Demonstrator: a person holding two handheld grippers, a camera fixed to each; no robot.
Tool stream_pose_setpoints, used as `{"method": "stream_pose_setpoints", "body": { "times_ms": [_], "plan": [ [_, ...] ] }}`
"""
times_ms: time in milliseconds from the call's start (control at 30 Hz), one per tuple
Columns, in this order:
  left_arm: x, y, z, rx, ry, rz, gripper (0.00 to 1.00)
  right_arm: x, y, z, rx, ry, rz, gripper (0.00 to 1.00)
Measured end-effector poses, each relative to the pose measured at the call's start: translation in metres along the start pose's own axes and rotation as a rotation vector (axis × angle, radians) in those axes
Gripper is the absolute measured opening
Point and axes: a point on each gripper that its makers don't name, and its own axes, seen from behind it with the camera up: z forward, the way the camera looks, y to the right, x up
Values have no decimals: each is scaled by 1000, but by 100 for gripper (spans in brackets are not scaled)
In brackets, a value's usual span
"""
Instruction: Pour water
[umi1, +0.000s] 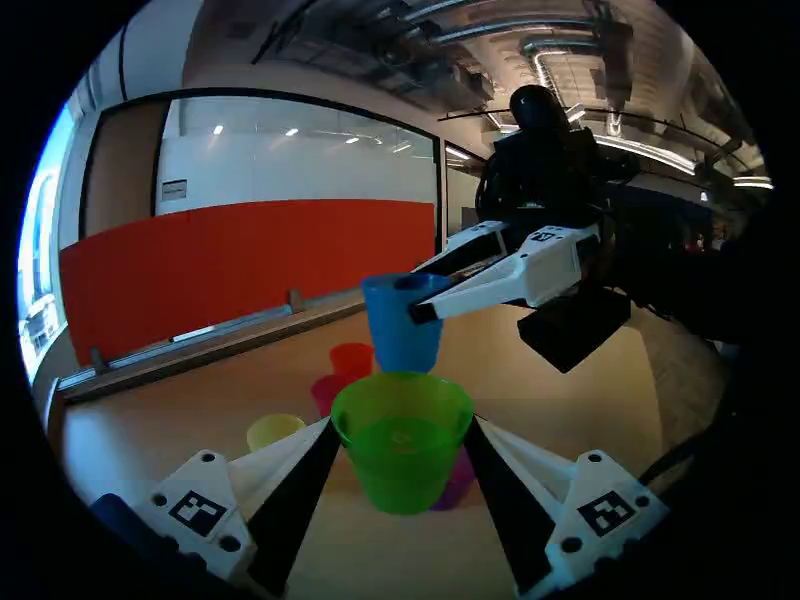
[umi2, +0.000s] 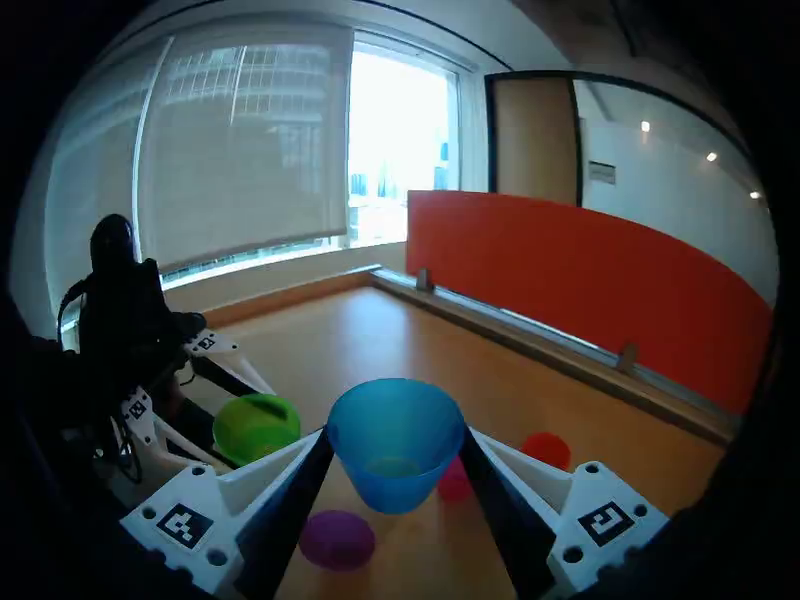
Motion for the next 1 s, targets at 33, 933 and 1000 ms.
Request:
{"method": "stream_pose_setpoints", "body": {
  "times_ms": [33,933,1000],
  "plan": [
    [-2,0,0,1,-5,2,86,-3,0,-2,0,-6,-1,91],
    [-52,12,-3,-18,-147,31,86,-70,4,-31,4,-115,10,92],
    [-57,13,-4,-19,-155,25,86,-77,4,-31,4,-127,12,92]
  ]
}}
